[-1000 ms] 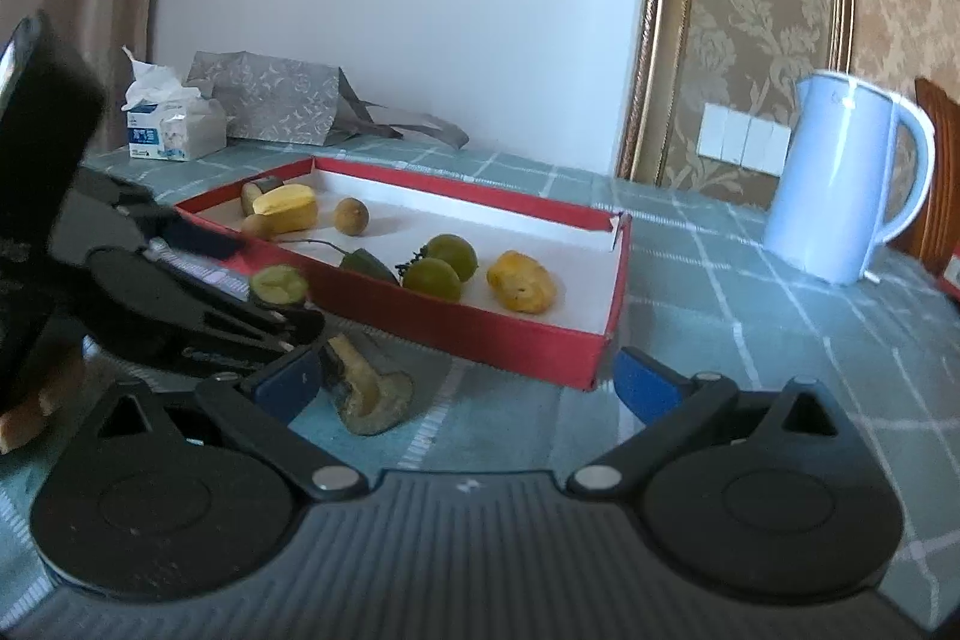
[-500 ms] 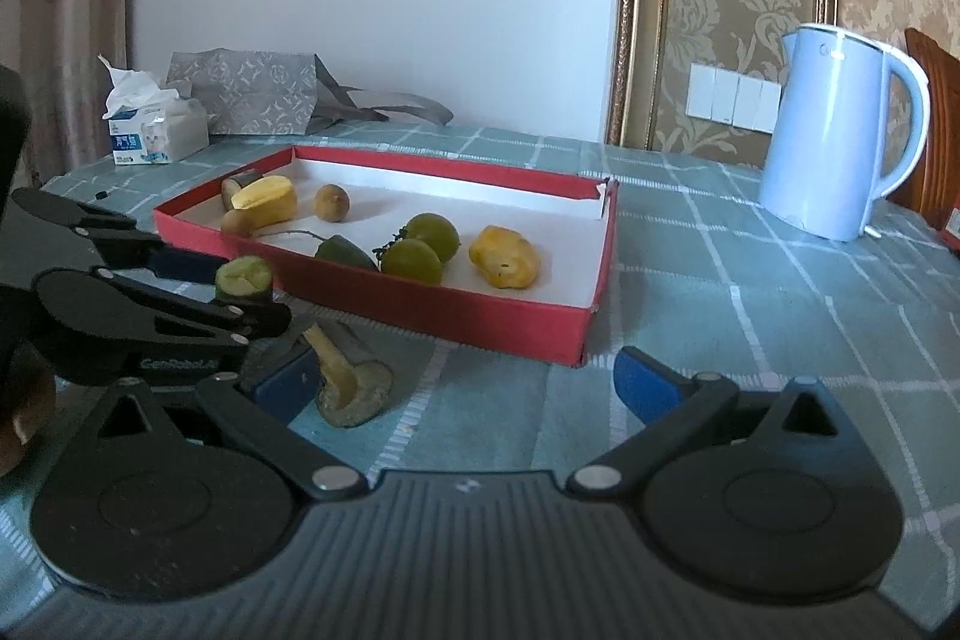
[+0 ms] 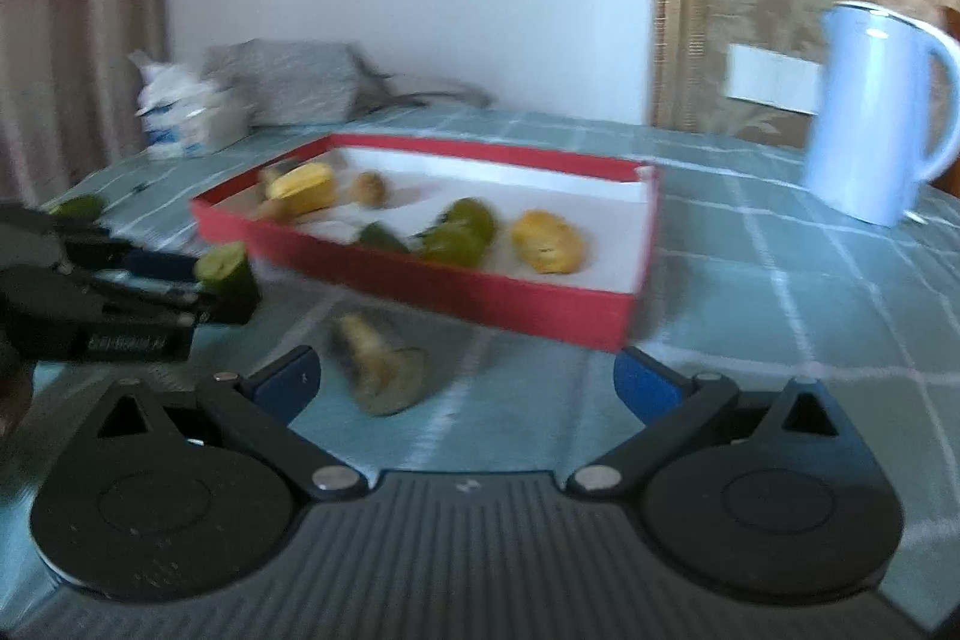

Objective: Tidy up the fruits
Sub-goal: 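Grasp the dark-skinned yellow chunk with the right tool while the left tool holds cucumber, then carry the cucumber chunk into the red tray and open the left tool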

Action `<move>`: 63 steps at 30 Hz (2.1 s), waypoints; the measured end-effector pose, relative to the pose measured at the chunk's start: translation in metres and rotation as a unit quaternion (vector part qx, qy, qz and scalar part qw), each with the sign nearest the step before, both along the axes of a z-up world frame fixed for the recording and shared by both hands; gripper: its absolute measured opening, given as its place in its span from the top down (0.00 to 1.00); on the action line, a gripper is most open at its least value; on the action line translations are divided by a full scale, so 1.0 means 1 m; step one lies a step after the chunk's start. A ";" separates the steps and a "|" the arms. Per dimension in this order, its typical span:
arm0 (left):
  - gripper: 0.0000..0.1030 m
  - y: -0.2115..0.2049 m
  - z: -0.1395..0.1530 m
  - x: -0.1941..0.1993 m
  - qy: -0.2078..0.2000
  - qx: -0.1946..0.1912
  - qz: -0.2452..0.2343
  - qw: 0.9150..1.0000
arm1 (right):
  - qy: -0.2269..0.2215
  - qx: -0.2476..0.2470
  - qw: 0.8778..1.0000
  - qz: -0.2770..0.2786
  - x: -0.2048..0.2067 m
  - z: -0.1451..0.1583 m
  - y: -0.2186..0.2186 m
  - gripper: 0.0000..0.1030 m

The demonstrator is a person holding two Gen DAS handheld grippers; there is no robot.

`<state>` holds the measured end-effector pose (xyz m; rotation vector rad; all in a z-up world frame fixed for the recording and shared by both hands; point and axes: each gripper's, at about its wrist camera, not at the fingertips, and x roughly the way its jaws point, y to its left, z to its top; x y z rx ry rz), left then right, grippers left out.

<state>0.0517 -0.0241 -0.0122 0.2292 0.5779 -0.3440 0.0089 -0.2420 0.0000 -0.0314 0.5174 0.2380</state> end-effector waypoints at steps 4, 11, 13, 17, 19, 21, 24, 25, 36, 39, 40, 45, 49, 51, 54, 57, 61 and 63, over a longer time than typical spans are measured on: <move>0.57 0.012 0.000 0.003 0.007 -0.010 0.015 1.000 | 0.006 -0.020 0.998 0.056 0.002 -0.001 0.013 0.10; 0.57 0.012 -0.001 0.005 0.012 -0.009 0.018 1.000 | 0.003 -0.039 0.997 0.069 0.012 0.001 0.024 0.20; 0.57 0.011 -0.001 0.006 0.012 -0.010 0.016 1.000 | 0.005 -0.044 0.996 0.074 0.019 0.002 0.025 0.24; 0.57 0.009 -0.001 0.009 0.009 -0.009 0.016 1.000 | 0.029 -0.049 0.994 0.095 0.032 -0.004 0.030 0.50; 0.57 0.007 -0.002 0.010 0.009 -0.006 0.015 1.000 | 0.032 -0.043 0.993 0.101 0.032 -0.005 0.031 0.61; 0.57 0.005 -0.001 0.011 0.008 -0.006 0.015 1.000 | 0.028 -0.042 0.994 0.101 0.031 -0.005 0.030 0.61; 0.57 0.004 0.000 0.012 0.009 -0.017 0.006 1.000 | 0.028 -0.044 0.994 0.097 0.030 -0.005 0.031 0.61; 0.57 0.004 0.000 0.012 0.008 -0.013 0.007 1.000 | 0.023 -0.042 0.994 0.095 0.029 -0.004 0.031 0.61; 0.69 0.003 -0.003 0.013 0.013 -0.015 0.007 1.000 | -0.006 -0.029 0.997 0.071 0.018 0.002 0.032 0.61; 0.69 0.000 -0.003 0.011 0.007 -0.006 0.008 1.000 | -0.008 -0.019 0.998 0.056 0.017 0.003 0.029 0.61; 0.70 -0.001 -0.003 0.010 0.005 -0.003 0.008 1.000 | -0.005 -0.018 0.998 0.053 0.018 0.002 0.028 0.61; 0.70 -0.003 -0.003 0.008 -0.002 0.005 0.012 1.000 | -0.003 -0.008 0.999 0.035 0.019 0.002 0.023 0.61; 0.70 0.001 0.000 0.006 -0.007 0.001 0.022 1.000 | -0.002 -0.004 1.000 0.026 0.020 0.002 0.021 0.61; 0.70 0.003 0.003 0.005 -0.009 -0.005 0.026 1.000 | -0.003 -0.002 1.000 0.024 0.019 0.002 0.020 0.61; 0.70 0.003 0.008 0.003 -0.013 -0.007 0.027 1.000 | -0.002 -0.001 1.000 0.022 0.020 0.002 0.020 0.61; 0.70 -0.003 0.013 0.001 -0.023 -0.002 0.022 0.999 | -0.001 -0.002 1.000 0.021 0.020 0.001 0.020 0.61; 0.70 -0.012 0.018 0.003 -0.035 0.006 0.014 0.999 | 0.000 -0.001 1.000 0.020 0.021 0.001 0.020 0.61; 0.70 -0.015 0.022 0.006 -0.035 0.004 0.010 0.999 | -0.002 0.000 1.000 0.017 0.020 0.001 0.019 0.61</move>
